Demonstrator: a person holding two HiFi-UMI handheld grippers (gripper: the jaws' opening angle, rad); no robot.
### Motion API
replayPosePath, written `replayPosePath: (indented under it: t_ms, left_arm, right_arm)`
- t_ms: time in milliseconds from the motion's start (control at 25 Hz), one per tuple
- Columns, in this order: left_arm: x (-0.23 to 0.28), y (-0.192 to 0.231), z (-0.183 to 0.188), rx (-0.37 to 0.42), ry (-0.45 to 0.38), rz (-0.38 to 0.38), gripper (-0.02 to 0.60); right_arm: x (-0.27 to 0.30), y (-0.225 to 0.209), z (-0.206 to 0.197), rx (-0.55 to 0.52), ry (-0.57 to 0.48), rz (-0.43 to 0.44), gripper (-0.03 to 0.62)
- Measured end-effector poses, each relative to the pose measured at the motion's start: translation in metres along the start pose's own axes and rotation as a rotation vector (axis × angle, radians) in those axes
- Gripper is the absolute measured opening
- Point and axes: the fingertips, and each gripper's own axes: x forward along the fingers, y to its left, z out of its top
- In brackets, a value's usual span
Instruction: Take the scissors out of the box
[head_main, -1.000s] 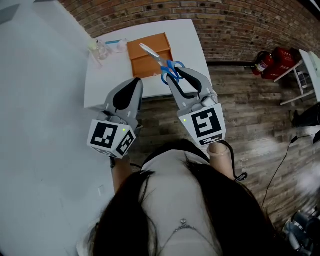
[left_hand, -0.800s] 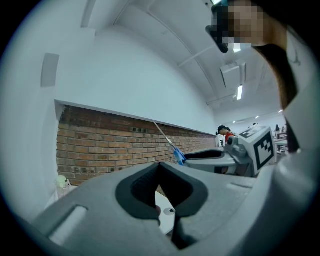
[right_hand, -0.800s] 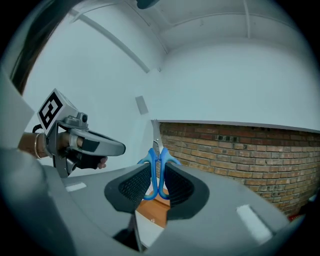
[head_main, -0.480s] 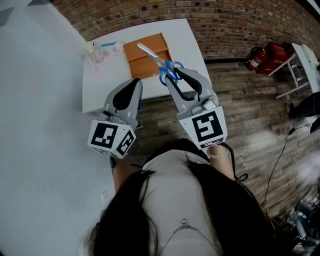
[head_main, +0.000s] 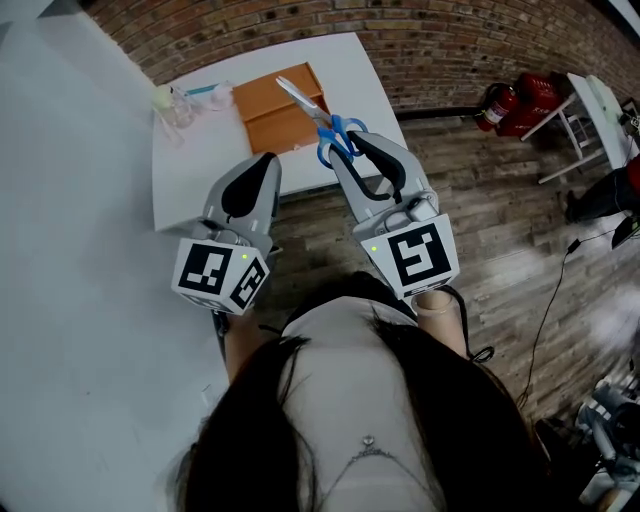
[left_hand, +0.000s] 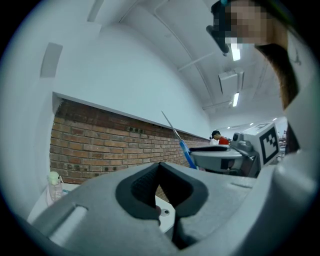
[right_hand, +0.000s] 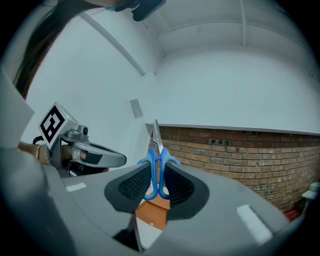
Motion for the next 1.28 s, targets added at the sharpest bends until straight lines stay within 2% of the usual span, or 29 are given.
replayPosePath:
  t_ms: [520,1280]
  left_arm:
    - [0.004,0.002,-0.005,-0.028,-0.004,-0.009,0.0]
    - [0.012,-0.005,-0.015,-0.016,0.001,-0.014,0.0]
  right_arm:
    - [-0.005,-0.005,-0.004,-0.011,0.013,-0.034,0.098]
    - [-0.008,-0.01,-0.016,-0.009,0.009,-0.028,0.098]
